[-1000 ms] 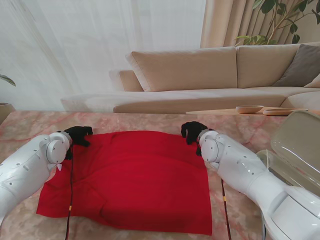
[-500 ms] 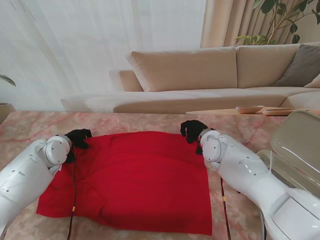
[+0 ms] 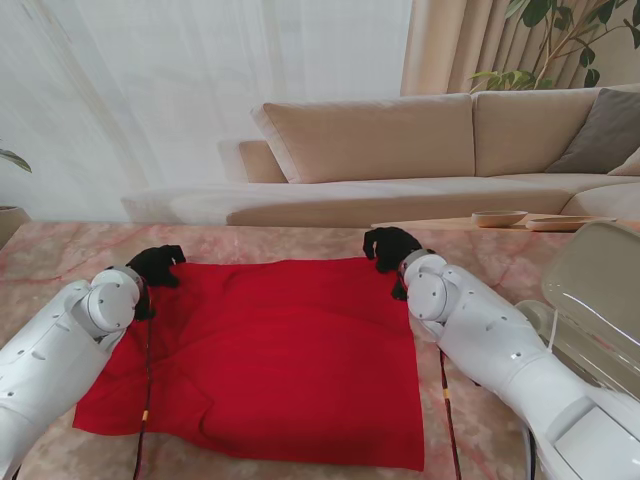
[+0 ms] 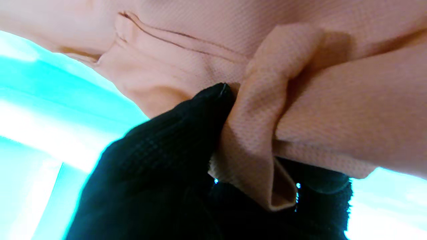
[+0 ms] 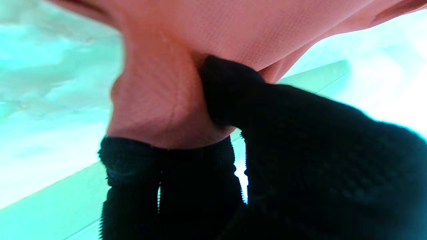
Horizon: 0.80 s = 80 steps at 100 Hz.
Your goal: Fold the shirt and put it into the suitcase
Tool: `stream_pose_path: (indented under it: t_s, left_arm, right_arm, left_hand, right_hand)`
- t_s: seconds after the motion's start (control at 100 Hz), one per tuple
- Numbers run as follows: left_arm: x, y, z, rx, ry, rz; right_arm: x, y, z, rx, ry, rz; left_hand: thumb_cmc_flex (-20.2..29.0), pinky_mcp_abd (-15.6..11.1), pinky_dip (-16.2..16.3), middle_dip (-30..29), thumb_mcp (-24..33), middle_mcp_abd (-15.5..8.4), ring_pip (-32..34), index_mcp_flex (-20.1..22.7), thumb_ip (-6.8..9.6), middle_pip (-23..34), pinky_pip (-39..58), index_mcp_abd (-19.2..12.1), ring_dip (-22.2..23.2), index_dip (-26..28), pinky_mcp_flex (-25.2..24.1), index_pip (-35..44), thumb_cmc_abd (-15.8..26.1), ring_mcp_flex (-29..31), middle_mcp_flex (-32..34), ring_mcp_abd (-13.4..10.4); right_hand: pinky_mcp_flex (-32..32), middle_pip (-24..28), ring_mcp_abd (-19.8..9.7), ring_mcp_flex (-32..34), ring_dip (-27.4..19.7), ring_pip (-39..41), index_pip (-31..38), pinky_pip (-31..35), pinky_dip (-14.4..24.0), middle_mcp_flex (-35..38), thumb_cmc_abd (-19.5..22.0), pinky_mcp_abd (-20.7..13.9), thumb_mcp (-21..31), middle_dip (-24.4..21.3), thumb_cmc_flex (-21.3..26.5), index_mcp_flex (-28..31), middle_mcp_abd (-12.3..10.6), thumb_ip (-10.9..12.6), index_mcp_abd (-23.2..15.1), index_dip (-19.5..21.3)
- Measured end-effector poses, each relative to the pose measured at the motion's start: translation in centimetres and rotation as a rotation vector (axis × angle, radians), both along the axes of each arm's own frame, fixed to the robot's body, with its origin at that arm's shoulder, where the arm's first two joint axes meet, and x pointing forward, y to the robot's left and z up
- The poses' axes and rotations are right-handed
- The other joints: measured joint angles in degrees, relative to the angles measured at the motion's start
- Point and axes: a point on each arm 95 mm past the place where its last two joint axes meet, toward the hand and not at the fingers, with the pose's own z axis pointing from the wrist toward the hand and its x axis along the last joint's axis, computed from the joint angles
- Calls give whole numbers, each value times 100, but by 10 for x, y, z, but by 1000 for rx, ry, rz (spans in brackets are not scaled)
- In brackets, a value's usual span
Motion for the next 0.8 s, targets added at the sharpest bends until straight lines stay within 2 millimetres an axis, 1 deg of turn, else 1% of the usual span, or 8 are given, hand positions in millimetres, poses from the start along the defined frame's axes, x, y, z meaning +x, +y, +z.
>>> stream_pose_path:
  t_s: [0.34, 0.63, 0.66, 0.8]
  left_arm:
    - [18, -11, 16, -20, -64, 19]
    - [34, -22, 30, -45, -117, 50]
    - [35, -23, 32, -50, -123, 55]
    - [40, -27, 37, -67, -148, 67]
  right_arm:
    - [9, -5, 10, 6, -28, -27]
    - [20, -12, 26, 5, -59, -59]
    - [22, -13, 28, 2, -64, -62]
    - [27, -17, 37, -5, -84, -77]
  left_hand:
    - [65, 8, 72, 61, -4, 44, 0, 63, -2, 0, 0, 0, 0, 25, -2, 24, -49, 0, 0, 3]
    - [155, 47, 73, 65, -13, 148, 0, 64, -4, 0, 0, 23, 0, 26, 6, 71, -60, 1, 0, 5]
    - [222, 54, 73, 65, -127, 181, 0, 64, -3, -1, 0, 25, 0, 26, 6, 71, -60, 1, 0, 7]
    - [282, 61, 75, 65, -244, 193, 0, 64, -3, -13, 0, 32, 0, 26, 6, 71, -50, 1, 0, 9]
  right_hand:
    - [19, 12, 2, 1, 0, 59, 1, 62, 136, 7, -2, 0, 4, 10, 55, 6, 0, -13, -1, 56]
    - [41, 13, 5, 2, 0, 98, 1, 63, 212, 16, -8, 0, 4, 62, 70, 9, -1, -16, -5, 65]
    - [43, 14, 5, 2, 0, 102, 1, 63, 227, 17, -8, 0, 4, 63, 70, 9, -1, -16, -6, 65]
    - [46, 14, 5, 2, 0, 105, 44, 63, 281, 22, -8, 0, 4, 66, 71, 10, -3, -16, -8, 66]
